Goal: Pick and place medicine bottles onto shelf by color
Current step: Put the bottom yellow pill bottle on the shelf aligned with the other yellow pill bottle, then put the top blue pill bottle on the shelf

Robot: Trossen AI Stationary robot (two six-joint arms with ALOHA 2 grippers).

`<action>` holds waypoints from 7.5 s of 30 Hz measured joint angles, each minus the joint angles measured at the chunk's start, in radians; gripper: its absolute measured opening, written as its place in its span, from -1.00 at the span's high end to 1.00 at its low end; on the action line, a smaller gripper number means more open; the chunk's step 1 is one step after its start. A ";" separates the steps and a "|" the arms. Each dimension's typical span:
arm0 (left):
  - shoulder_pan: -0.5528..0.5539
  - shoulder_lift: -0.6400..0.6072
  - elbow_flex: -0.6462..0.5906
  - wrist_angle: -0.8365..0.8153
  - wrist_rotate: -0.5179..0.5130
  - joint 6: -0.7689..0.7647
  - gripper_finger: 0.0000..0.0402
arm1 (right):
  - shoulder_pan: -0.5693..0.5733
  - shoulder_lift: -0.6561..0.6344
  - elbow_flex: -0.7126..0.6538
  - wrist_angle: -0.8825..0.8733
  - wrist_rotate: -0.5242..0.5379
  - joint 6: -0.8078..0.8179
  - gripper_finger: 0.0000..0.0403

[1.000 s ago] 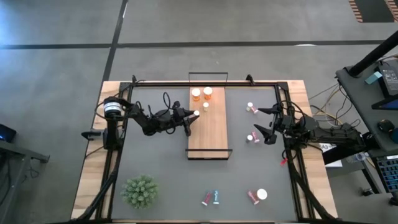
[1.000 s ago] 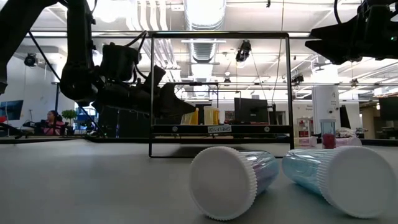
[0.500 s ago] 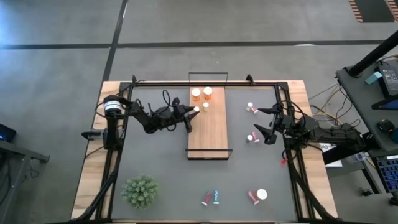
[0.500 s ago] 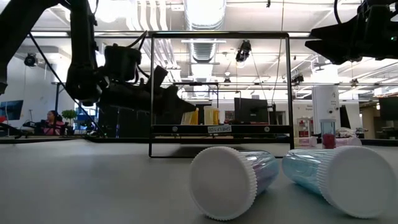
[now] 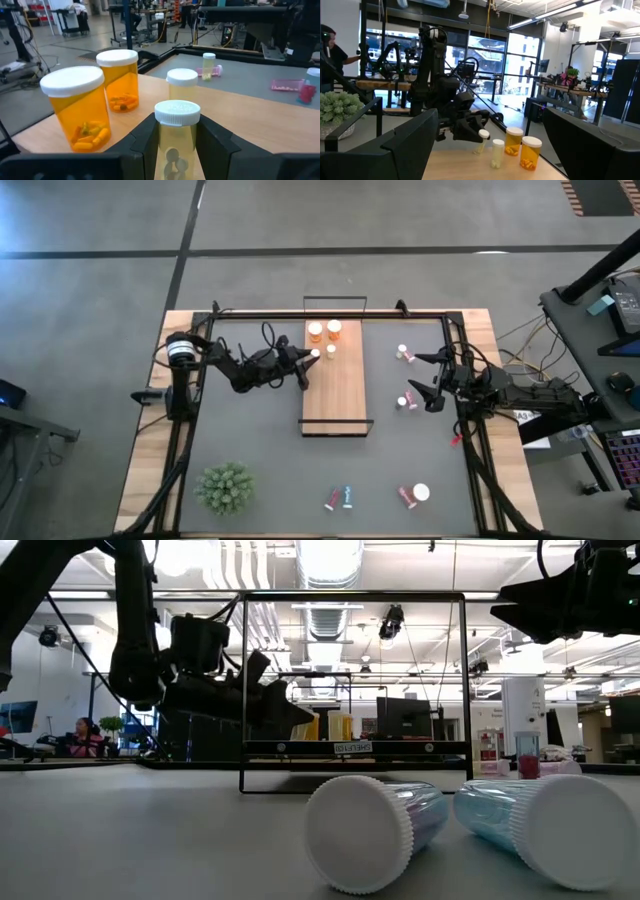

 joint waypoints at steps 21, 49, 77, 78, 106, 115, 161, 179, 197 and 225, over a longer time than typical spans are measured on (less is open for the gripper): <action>0.000 0.003 0.002 -0.010 -0.009 -0.004 0.39 | 0.000 0.000 0.000 0.000 0.000 0.000 -0.74; 0.007 0.000 0.015 0.030 0.020 0.048 0.28 | 0.000 0.000 0.000 0.000 0.000 0.000 -0.74; -0.079 -0.310 -0.140 -0.104 -0.099 0.126 0.28 | 0.000 0.000 0.000 0.000 0.000 0.000 -0.74; -0.095 -0.328 -0.154 -0.114 -0.127 0.125 0.28 | 0.000 0.000 0.000 0.000 0.000 0.000 -0.74; -0.170 -0.281 -0.097 -0.384 -0.296 -0.110 0.58 | 0.000 0.000 0.000 0.000 0.000 0.000 -0.74; -0.152 -0.204 -0.058 -0.378 -0.295 -0.110 0.64 | 0.000 0.000 0.000 0.000 0.000 0.000 -0.74; -0.071 -0.248 0.030 -0.464 -0.227 -0.050 0.64 | 0.000 0.000 0.000 0.000 0.000 0.000 -0.74; -0.198 -0.655 -0.163 -0.463 -0.274 0.189 0.64 | 0.000 0.000 0.000 0.000 0.000 0.000 -0.74; -0.211 -0.771 -0.235 -0.462 -0.252 0.264 0.64 | 0.000 0.000 0.000 0.000 0.000 0.000 -0.74; -0.213 -1.215 -0.483 -0.505 -0.224 0.310 0.64 | 0.000 0.000 0.000 0.000 0.000 0.000 -0.74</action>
